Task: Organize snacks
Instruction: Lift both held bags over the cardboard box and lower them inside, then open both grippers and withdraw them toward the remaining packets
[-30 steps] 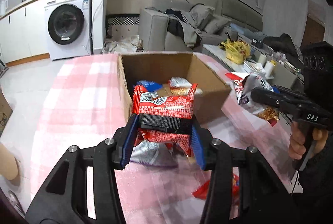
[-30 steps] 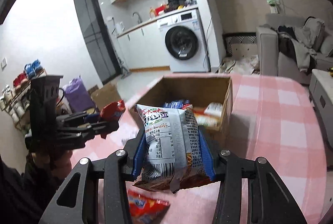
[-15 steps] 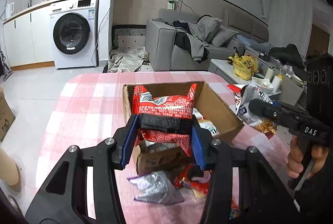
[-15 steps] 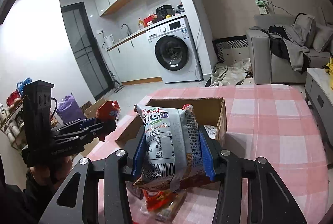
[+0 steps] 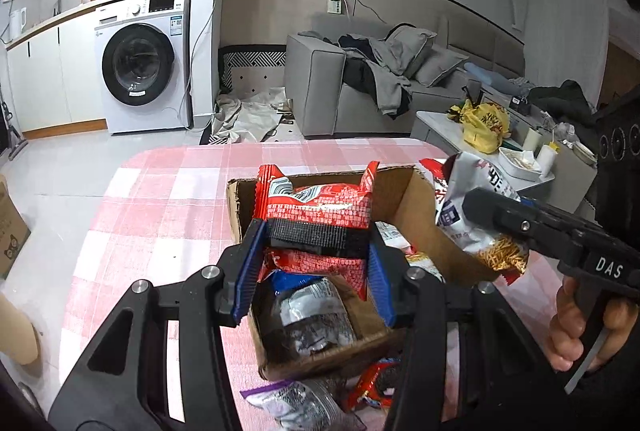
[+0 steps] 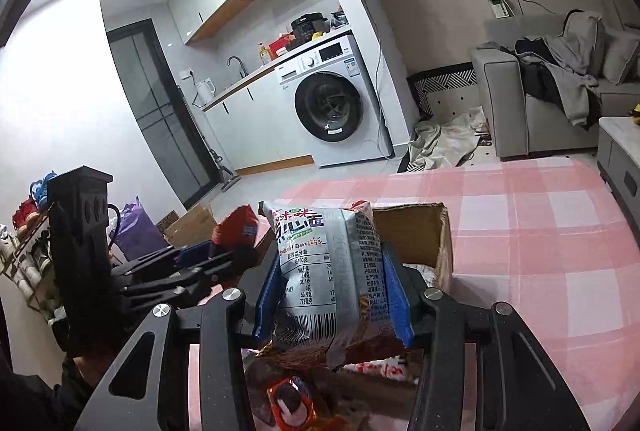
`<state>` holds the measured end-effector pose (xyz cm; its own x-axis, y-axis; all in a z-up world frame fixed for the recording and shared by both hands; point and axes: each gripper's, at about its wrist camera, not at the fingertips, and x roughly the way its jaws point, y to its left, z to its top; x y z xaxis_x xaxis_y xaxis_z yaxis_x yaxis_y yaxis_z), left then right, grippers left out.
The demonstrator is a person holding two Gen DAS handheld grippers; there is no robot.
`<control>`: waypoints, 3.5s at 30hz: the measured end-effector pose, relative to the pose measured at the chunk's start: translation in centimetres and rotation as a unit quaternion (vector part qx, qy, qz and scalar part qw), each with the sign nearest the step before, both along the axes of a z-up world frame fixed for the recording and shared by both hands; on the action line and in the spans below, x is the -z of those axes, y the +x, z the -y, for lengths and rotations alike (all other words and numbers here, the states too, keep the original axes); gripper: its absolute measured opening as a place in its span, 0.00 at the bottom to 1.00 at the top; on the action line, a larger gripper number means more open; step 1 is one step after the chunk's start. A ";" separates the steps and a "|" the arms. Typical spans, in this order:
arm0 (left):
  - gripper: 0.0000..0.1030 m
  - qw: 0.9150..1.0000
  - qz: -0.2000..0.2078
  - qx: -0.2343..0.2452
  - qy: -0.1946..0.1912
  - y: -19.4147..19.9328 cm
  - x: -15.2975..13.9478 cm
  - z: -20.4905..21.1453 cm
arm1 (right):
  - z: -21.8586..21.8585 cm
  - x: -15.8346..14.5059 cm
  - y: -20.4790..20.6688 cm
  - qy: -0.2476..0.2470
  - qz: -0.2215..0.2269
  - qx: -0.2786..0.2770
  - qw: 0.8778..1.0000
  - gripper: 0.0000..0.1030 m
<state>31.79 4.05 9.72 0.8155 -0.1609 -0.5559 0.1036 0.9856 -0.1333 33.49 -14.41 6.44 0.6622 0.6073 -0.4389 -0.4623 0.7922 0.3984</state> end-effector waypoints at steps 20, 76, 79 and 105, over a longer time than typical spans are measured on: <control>0.44 0.999 -0.024 -0.015 0.022 6.4 5.7 2.2 | -2.3 4.0 4.8 -0.016 -0.049 0.004 0.999 0.46; 0.99 0.996 -0.045 -0.066 0.044 -13.5 6.9 -0.2 | 1.9 4.6 -11.2 -0.123 -0.064 0.044 0.989 1.00; 0.99 0.996 -0.051 -0.064 0.044 -14.0 7.3 0.2 | 2.4 5.0 -12.3 -0.118 -0.072 0.044 0.989 1.00; 0.99 0.994 -0.092 -0.055 0.031 -19.6 10.1 1.9 | 0.6 7.7 -18.9 -0.118 -0.099 -0.004 0.988 1.00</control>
<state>12.23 2.16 -0.34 0.7099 -0.0374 -0.7033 -0.0247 0.9967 -0.0779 14.62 -15.00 -1.24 0.5453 0.4777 -0.6888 -0.4004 0.8704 0.2867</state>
